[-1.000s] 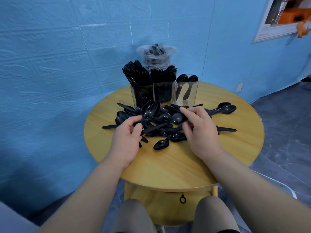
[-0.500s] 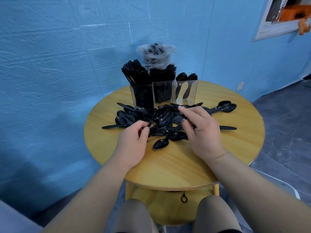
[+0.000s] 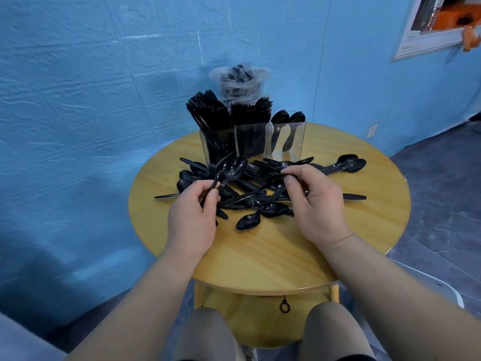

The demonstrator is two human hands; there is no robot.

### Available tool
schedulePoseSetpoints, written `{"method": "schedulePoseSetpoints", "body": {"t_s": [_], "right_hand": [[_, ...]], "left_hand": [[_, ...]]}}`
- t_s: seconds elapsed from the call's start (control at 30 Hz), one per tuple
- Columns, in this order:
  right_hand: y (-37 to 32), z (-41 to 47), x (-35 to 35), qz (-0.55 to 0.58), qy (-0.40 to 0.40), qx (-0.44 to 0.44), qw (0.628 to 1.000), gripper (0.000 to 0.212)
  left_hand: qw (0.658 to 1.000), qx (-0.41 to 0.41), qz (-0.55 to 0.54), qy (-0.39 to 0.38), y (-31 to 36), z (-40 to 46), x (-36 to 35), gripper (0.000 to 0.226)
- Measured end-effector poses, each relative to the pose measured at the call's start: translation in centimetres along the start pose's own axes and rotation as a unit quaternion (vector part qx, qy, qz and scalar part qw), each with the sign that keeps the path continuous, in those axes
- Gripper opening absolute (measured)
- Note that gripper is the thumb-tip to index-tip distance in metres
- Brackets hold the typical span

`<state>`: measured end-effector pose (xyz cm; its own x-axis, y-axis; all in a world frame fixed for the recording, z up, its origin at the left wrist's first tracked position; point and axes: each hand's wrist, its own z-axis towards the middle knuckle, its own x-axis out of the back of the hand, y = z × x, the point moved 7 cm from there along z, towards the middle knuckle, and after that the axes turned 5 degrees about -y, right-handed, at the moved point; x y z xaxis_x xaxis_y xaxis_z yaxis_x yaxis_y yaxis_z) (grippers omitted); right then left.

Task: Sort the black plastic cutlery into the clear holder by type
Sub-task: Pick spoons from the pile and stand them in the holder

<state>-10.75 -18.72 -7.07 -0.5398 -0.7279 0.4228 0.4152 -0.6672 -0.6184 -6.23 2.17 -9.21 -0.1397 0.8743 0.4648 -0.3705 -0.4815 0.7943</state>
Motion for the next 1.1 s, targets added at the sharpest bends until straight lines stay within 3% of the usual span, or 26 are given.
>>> {"method": "schedulePoseSetpoints", "body": {"t_s": [0.2,0.33,0.43,0.53,0.67,0.9,1.1], "right_hand": [[0.0,0.1,-0.8,-0.035,-0.043,-0.001,0.998,0.023],[0.3,0.3,-1.2,-0.046,-0.066,-0.029,0.996,0.027],[0.5,0.4,-1.2,-0.048,-0.061,-0.023,0.997,0.017],[0.7,0.3,-1.2,-0.031,-0.058,-0.024,0.998,0.012],[0.2,0.1,-0.7,-0.012,-0.03,0.002,0.999,0.015],[0.8,0.1,-0.7,0.043,-0.005,-0.047,0.998,0.013],[0.9,0.1,-1.0,0.025,-0.022,-0.043,0.999,0.024]], "left_hand": [[0.991,-0.068,0.024,-0.115,1.3,-0.5,-1.8,0.027],[0.988,-0.09,0.0,-0.125,1.8,-0.7,-1.8,0.034],[0.989,-0.09,0.0,-0.118,1.8,-0.7,-1.7,0.032],[0.994,-0.057,0.021,-0.088,0.9,-0.4,-1.4,0.02],[0.995,-0.029,0.055,-0.079,0.2,-0.2,-1.3,0.025],[0.976,-0.088,0.107,-0.165,1.5,-1.1,-2.7,0.028],[0.965,-0.123,0.142,-0.181,2.4,-1.3,-3.0,0.032]]}}
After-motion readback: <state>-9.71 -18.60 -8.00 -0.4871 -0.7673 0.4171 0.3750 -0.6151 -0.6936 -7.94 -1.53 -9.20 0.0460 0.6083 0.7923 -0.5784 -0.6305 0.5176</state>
